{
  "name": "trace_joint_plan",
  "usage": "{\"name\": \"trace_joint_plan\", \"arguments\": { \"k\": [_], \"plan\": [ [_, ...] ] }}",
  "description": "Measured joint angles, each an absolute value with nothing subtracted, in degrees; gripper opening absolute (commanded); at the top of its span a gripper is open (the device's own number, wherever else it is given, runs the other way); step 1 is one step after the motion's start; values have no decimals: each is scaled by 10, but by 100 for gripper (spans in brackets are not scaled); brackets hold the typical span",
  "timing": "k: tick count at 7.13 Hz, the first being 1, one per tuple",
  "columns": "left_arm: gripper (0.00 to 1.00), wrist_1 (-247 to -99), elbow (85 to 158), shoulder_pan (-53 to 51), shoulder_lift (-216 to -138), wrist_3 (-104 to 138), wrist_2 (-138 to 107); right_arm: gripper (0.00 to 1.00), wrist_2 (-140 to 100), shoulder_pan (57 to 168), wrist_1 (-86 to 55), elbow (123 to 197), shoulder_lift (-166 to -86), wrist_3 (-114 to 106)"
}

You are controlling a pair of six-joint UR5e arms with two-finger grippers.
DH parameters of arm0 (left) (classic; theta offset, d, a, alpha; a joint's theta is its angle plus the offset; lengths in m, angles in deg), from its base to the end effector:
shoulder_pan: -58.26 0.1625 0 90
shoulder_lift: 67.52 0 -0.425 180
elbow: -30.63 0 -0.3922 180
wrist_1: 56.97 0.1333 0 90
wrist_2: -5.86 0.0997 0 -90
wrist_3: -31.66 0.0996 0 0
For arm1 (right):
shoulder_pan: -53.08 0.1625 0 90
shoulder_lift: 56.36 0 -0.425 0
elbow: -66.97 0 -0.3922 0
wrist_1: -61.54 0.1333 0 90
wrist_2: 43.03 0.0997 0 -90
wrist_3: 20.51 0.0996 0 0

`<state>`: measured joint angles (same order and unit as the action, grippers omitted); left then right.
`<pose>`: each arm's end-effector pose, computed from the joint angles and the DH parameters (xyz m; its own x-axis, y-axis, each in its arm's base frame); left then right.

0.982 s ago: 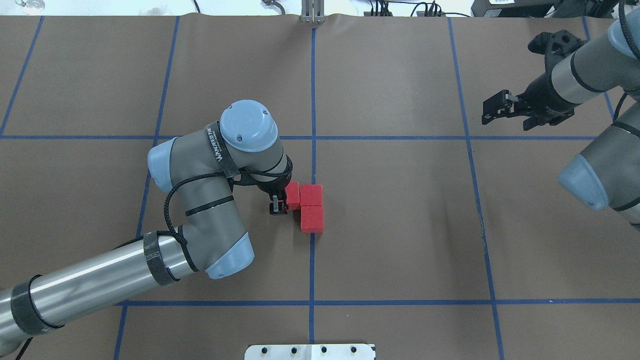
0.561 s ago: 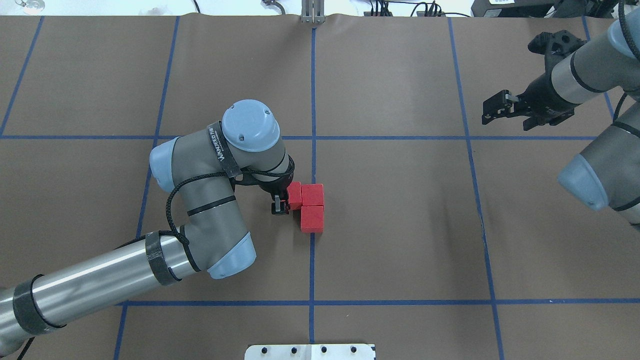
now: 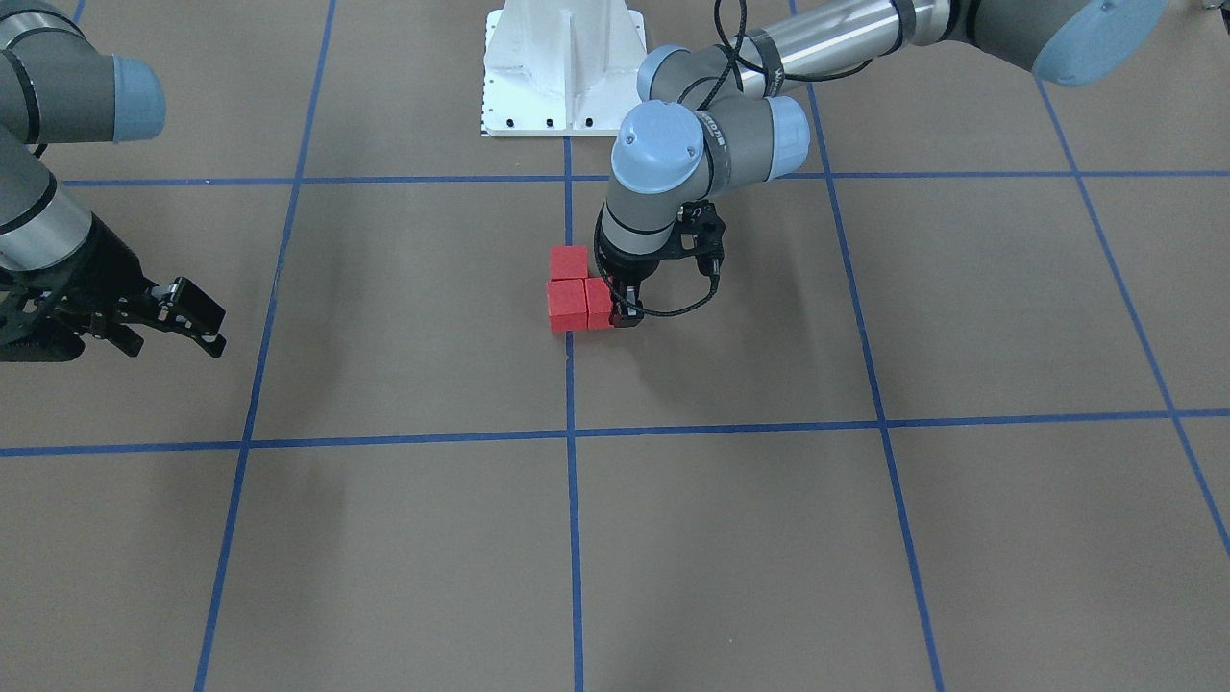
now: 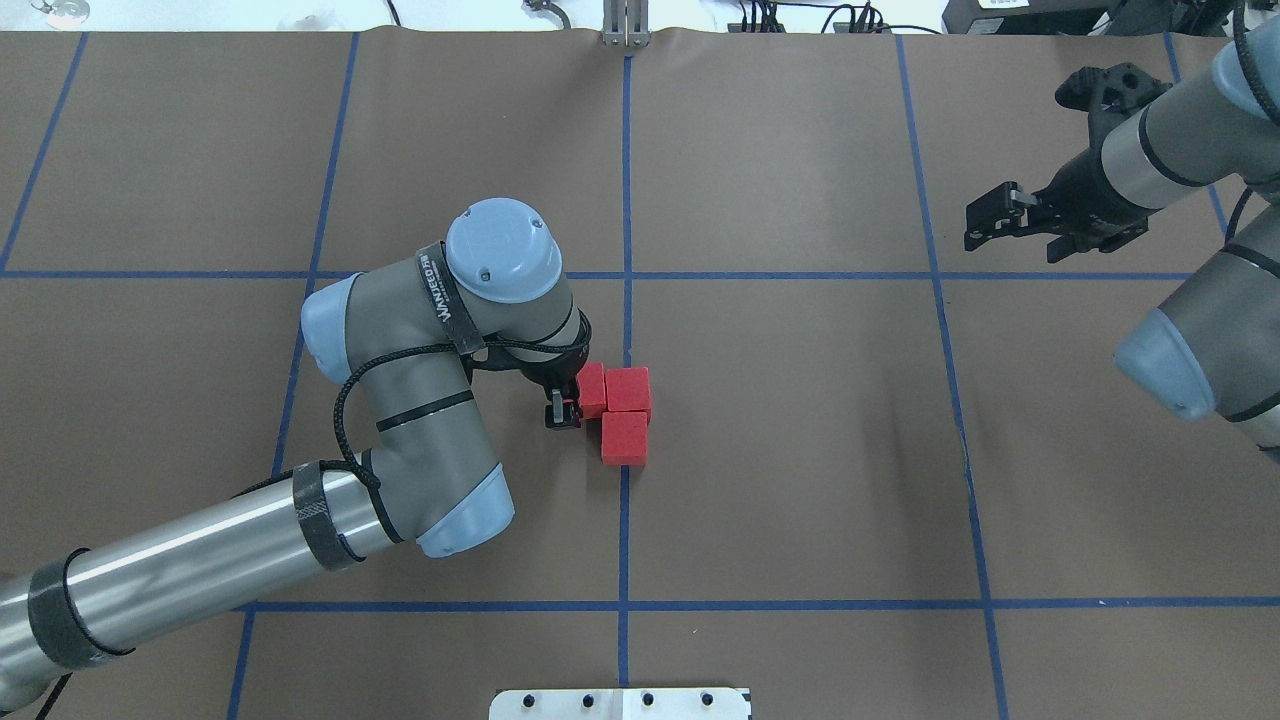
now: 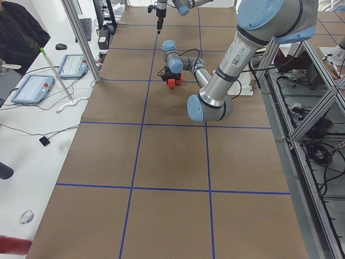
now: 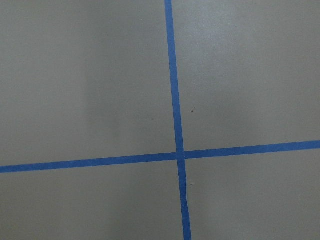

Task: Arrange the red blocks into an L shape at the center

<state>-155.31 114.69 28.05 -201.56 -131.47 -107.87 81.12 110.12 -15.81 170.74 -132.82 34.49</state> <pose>0.5916 -0.4523 0.2166 -0.0268 -0.9981 0.0551 0.6304 -0.0597 -0.7739 -0.2492 -0.5265 0.3949 0.6274 0.0951 0.7729 -0.1689 0.9855 0.0159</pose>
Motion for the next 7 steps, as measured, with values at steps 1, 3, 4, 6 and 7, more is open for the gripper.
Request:
{"name": "trace_joint_plan", "arguments": {
  "k": [1,3,4,6,7],
  "plan": [
    [100,-1556,1145,282,-2014,-1312,-1079,100,811,1101,-158,1706,-1328,345],
    [100,-1564,1141,287,-2015,-1313,-1079,100,812,1101,-158,1705,-1328,344],
    [100,-1566,1142,287,-2016,-1313,-1079,100,812,1101,-158,1705,-1328,345],
    [100,-1564,1162,277,-2014,-1303,-1083,100,812,1101,-157,1705,-1327,345],
    [100,-1559,1195,271,-1998,-1282,-1086,100,812,1102,-157,1705,-1327,345]
  ]
}}
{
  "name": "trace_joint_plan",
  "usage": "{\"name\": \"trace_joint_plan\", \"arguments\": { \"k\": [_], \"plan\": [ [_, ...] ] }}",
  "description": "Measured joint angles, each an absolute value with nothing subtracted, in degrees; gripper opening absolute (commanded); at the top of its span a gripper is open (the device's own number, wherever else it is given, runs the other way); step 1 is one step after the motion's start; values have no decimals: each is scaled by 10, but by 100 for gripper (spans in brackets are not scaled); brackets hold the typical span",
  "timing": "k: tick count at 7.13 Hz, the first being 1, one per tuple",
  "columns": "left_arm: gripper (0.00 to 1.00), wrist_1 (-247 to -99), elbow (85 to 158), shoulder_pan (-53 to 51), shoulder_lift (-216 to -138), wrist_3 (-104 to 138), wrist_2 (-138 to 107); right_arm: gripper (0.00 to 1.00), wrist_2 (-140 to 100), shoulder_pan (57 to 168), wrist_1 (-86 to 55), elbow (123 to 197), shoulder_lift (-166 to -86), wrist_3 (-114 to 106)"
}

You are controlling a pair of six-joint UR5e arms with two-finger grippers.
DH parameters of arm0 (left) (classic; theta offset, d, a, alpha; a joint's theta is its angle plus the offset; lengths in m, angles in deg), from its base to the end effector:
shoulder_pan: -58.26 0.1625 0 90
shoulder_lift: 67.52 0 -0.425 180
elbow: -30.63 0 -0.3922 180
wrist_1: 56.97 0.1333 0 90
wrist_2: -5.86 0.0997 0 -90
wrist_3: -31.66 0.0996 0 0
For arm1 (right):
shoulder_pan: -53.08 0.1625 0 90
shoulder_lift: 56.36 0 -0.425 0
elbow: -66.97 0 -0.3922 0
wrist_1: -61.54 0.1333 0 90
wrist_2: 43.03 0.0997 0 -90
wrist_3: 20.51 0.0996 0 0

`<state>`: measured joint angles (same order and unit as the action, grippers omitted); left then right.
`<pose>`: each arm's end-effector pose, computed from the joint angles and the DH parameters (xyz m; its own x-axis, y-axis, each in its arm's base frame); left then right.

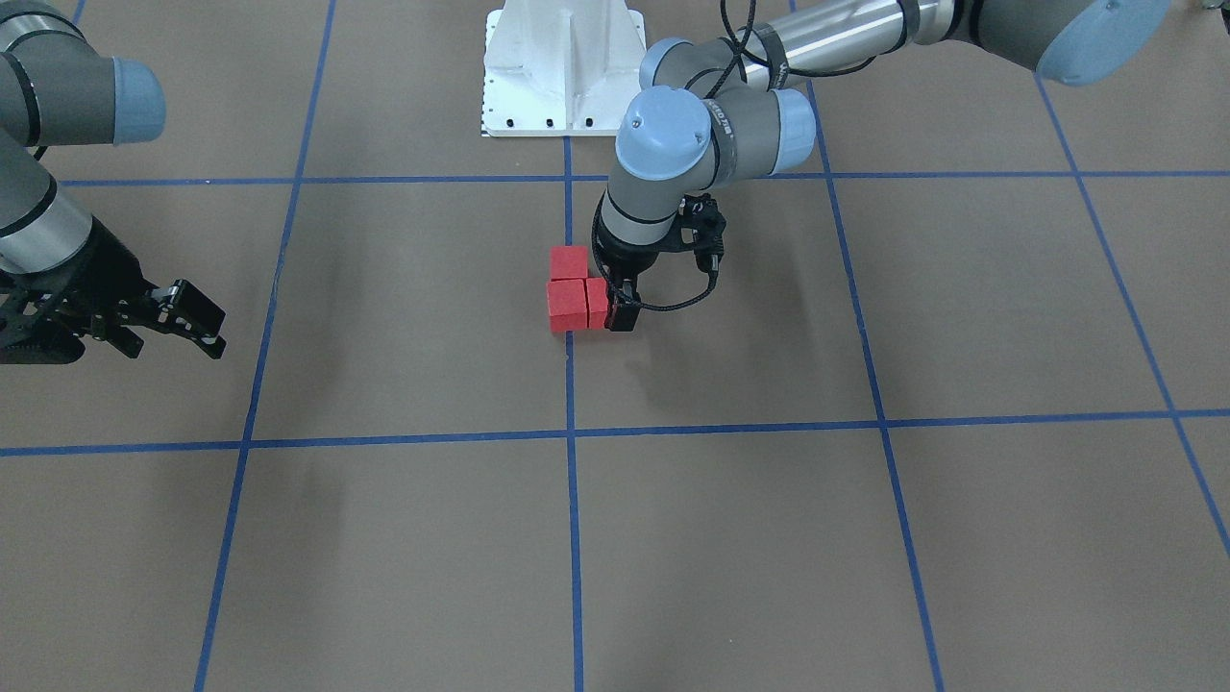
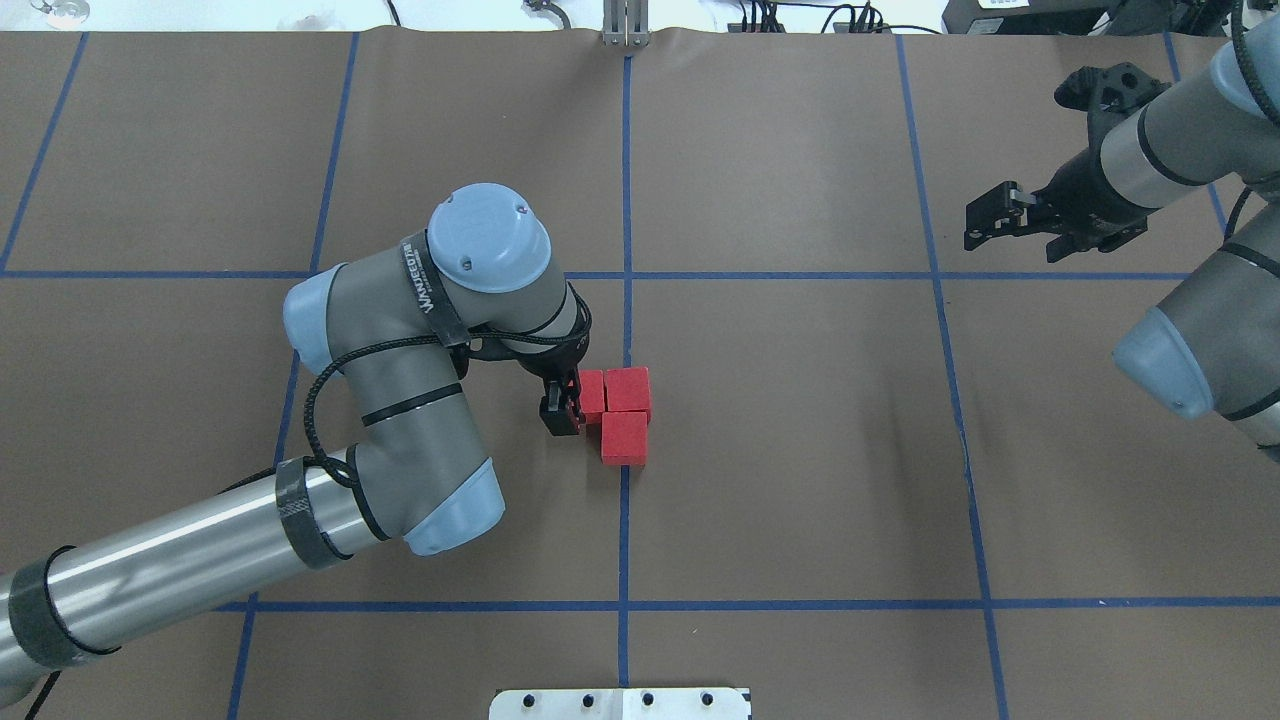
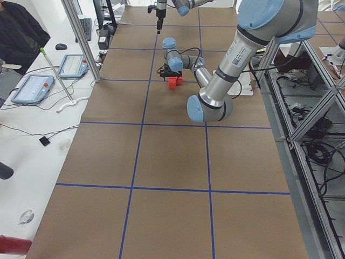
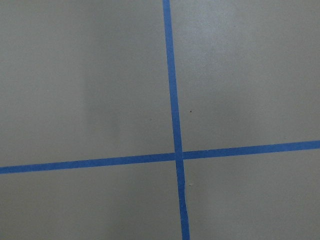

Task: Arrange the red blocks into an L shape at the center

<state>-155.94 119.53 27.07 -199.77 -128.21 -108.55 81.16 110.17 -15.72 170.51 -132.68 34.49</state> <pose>0.5636 -0.4489 0.2007 0.0007 -0.9999 -0.0153 0.5839 0.0128 -0.8117 -0.2495 -0.5278 0.3952 0.6270 0.0955 0.7732 -0.1694 0.9854 0.0156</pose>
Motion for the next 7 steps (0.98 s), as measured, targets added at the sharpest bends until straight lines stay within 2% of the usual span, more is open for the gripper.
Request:
{"name": "trace_joint_plan", "arguments": {
  "k": [1,4,6,7],
  "plan": [
    [100,-1553,1258,268,-1950,-1242,-1087,100,812,1102,-157,1706,-1327,344],
    [100,-1553,1484,262,-1709,-969,-1086,100,816,1118,-158,1707,-1332,333],
    [100,-1570,1547,204,-1581,-707,-1088,100,831,1164,-163,1703,-1351,271],
    [100,-1584,1542,140,-1541,-569,-1107,100,854,1202,-166,1698,-1368,220]
  ]
}}
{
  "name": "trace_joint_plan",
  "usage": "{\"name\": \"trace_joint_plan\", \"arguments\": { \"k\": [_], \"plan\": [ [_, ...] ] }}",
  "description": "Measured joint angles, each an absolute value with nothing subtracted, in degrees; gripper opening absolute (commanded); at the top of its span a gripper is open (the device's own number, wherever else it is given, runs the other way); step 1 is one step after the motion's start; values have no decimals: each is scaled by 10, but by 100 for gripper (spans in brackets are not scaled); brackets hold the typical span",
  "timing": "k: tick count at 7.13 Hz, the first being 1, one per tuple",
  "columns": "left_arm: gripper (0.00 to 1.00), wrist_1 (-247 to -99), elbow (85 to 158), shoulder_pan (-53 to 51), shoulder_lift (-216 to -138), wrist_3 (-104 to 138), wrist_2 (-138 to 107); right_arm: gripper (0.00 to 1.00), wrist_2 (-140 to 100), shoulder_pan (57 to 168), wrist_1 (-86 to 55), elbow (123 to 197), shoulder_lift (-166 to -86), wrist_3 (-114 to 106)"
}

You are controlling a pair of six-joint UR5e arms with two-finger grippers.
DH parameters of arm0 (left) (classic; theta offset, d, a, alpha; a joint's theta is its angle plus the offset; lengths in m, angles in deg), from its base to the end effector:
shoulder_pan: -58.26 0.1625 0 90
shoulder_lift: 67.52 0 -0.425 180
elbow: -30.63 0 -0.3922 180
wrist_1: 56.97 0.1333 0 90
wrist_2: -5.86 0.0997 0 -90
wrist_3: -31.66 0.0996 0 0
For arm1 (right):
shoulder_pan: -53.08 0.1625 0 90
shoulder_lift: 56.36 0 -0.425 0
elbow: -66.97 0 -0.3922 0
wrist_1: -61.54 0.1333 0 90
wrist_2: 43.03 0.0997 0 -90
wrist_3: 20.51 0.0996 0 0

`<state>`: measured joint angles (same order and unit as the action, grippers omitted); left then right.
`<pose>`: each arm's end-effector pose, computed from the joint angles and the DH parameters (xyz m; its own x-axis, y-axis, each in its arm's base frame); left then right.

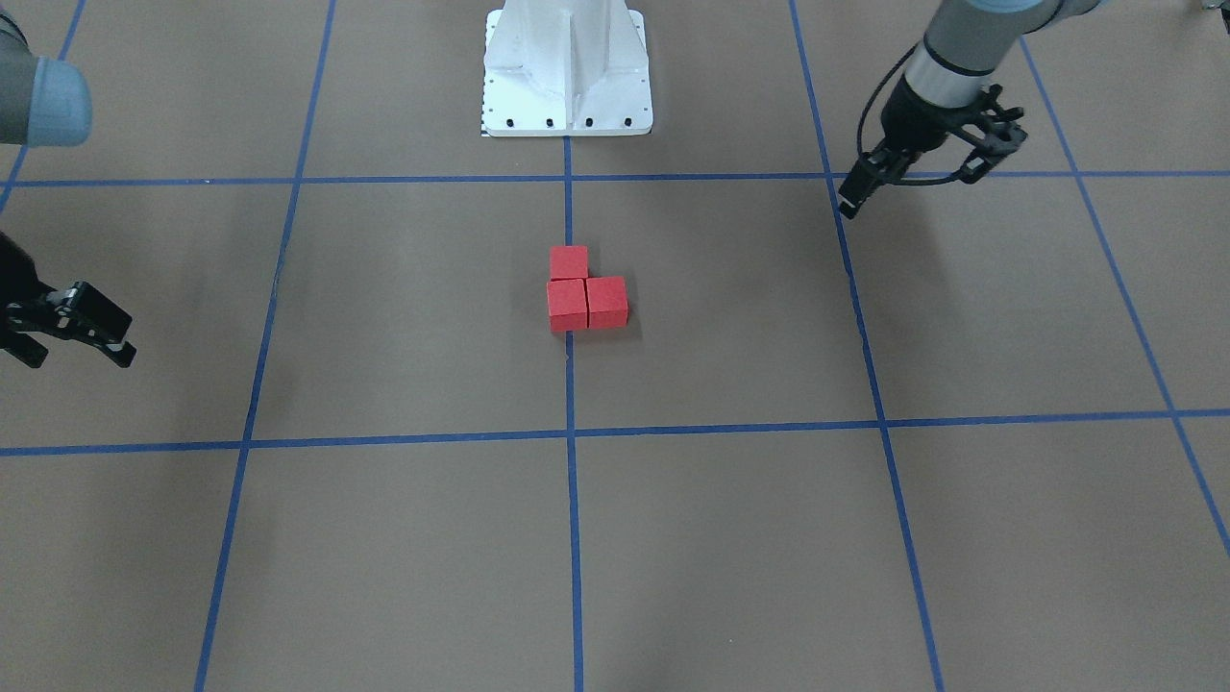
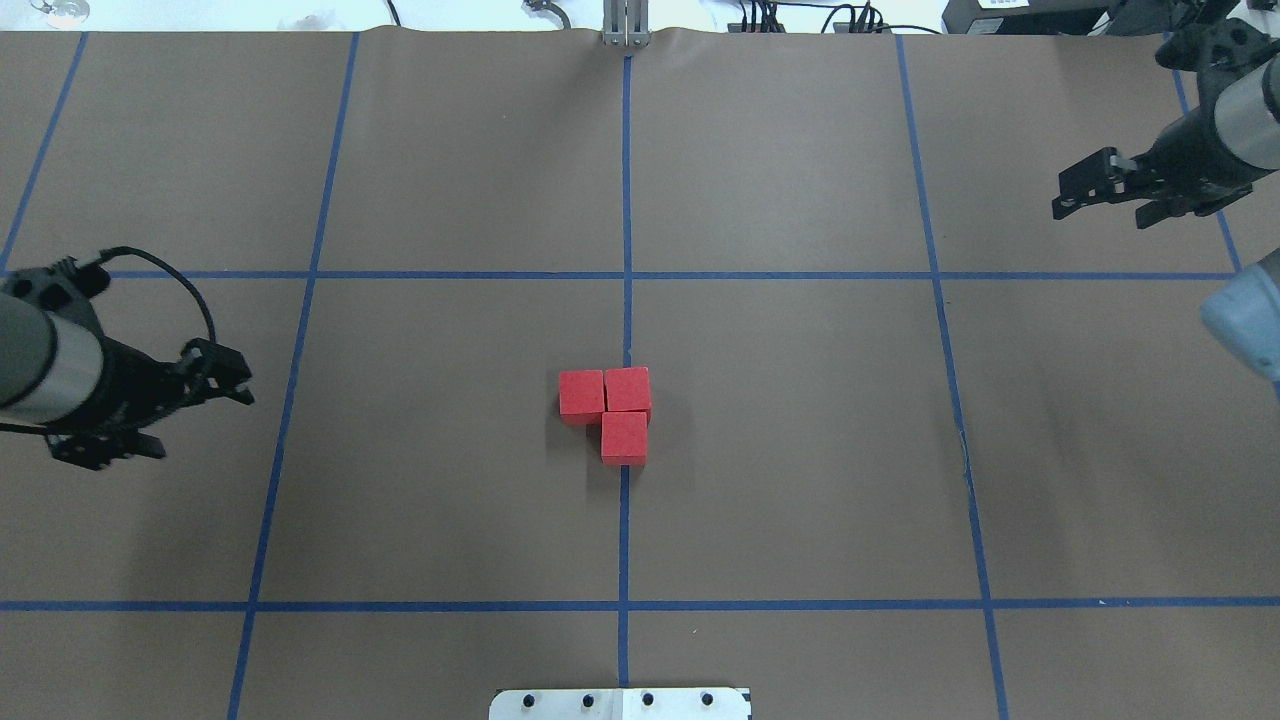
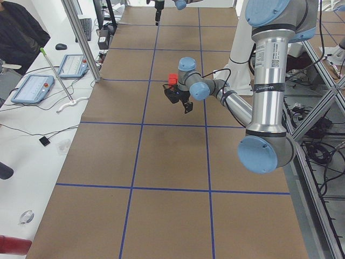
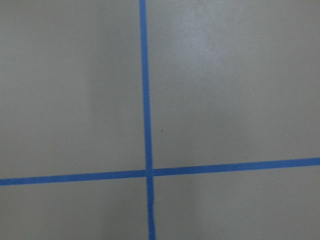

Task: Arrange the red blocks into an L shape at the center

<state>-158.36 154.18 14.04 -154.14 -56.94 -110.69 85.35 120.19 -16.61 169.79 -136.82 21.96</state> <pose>0.2590 -0.3759 0.3902 0.5461 -0.5010 -0.6714 0.3981 0.8604 -0.3181 -0.1518 -0.5432 0.4409 0.6497 0.0523 0.7584 -0.1587 0.9850 0.0680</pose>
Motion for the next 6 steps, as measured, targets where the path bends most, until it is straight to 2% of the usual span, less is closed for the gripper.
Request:
{"name": "trace_joint_plan", "arguments": {
  "k": [3,4,6],
  "plan": [
    [100,-1594,1413,-120,-1503,-101,-1272,100,902,1316,-169,1677,-1439,65],
    [100,-1594,1376,-178,-1496,28,-1293,100,906,1341,-174,1672,-1455,36],
    [100,-1590,1346,-237,-1492,132,-1306,100,927,1379,-201,1647,-1462,-48]
  ]
}}
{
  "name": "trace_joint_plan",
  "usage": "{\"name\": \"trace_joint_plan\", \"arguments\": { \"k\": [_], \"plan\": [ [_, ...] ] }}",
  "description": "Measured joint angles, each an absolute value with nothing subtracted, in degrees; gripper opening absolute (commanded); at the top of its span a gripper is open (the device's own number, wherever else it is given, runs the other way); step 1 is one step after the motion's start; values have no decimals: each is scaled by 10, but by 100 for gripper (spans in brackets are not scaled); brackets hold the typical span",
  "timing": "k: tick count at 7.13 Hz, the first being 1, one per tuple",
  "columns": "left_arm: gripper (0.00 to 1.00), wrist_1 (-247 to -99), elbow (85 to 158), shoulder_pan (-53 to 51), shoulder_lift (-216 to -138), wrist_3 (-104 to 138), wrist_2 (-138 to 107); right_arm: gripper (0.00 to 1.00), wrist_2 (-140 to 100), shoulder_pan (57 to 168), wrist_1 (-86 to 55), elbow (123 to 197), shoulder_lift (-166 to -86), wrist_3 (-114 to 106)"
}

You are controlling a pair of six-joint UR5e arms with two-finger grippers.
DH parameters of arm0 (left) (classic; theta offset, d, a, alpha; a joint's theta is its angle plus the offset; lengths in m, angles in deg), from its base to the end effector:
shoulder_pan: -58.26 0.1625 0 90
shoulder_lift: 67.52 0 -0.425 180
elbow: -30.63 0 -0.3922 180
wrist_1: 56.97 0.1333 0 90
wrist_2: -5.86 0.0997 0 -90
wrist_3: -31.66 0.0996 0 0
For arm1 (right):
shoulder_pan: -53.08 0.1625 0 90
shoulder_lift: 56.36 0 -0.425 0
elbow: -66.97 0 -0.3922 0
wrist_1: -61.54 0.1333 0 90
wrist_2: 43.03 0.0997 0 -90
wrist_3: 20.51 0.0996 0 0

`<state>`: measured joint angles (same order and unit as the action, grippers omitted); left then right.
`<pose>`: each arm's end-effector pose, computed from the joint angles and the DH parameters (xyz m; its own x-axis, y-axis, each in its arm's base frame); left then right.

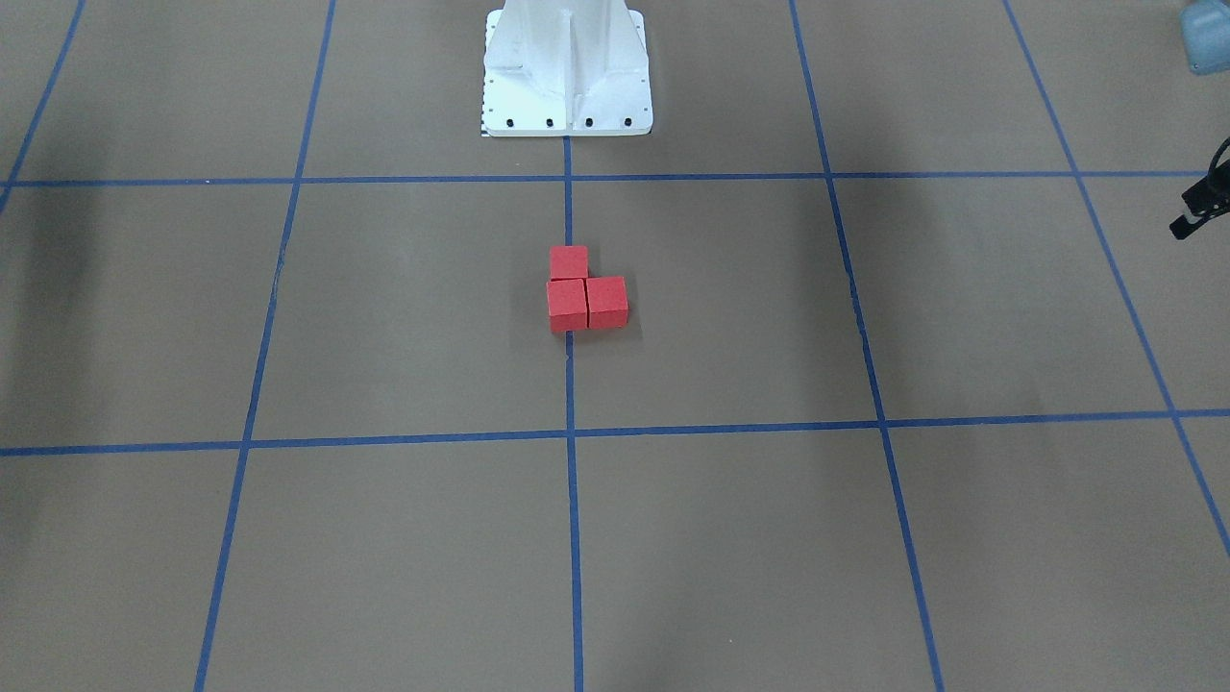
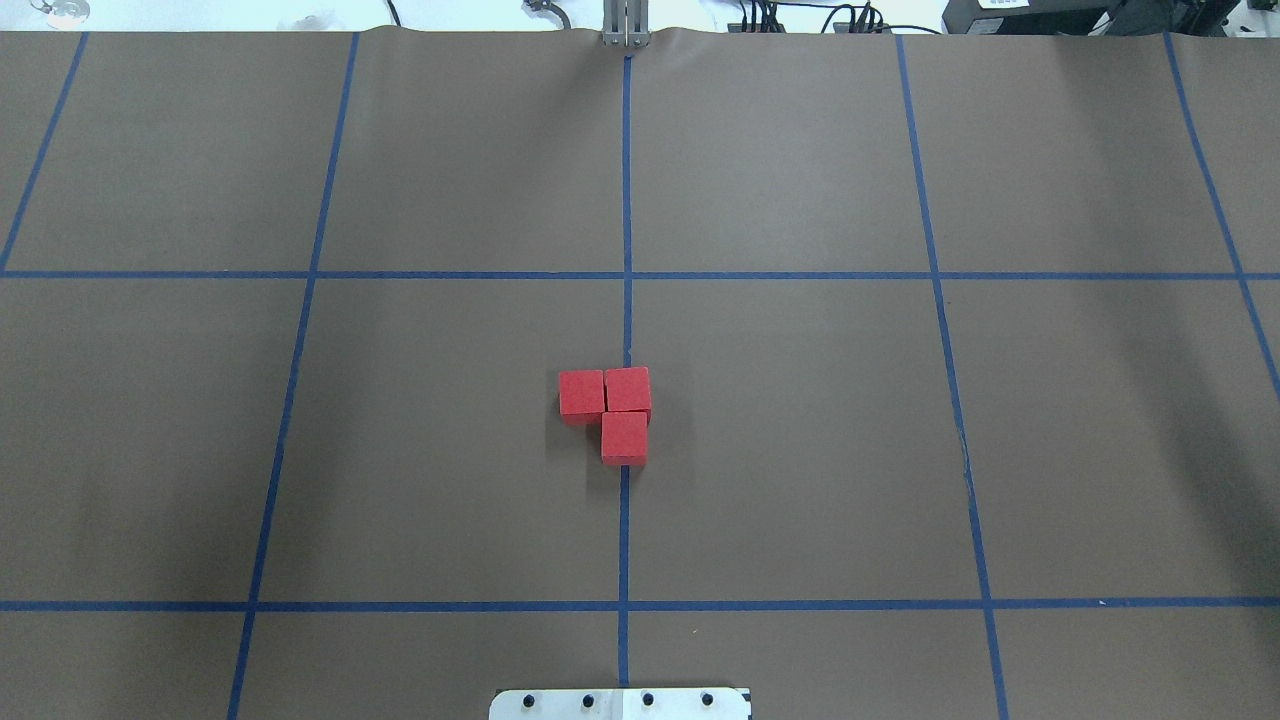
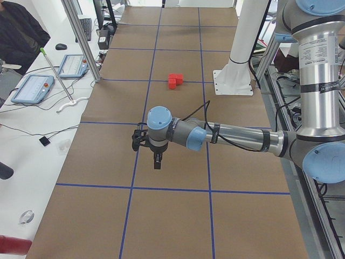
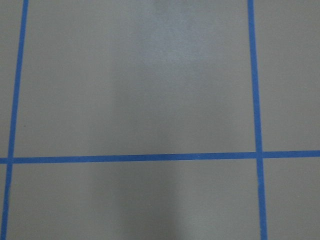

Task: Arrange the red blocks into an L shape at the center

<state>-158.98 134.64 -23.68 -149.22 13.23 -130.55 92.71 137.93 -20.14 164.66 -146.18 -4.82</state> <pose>0.0018 -0.4490 0.5791 0.6606 0.0006 -0.7508 0.0793 0.9943 0.0706 0.0164 -0.5085 0.5728 0.6753 0.0069 0.7376 -0.1001 0.9916 0.0824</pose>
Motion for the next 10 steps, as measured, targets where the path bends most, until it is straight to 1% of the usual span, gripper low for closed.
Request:
{"name": "trace_joint_plan", "arguments": {
  "k": [3,10],
  "plan": [
    [100,-1588,1344,-251,-1494,143,-1314,100,941,1392,-212,1634,-1457,-88],
    [100,-1592,1352,-251,-1501,141,-1315,100,938,1391,-207,1610,-1443,-84]
  ]
}}
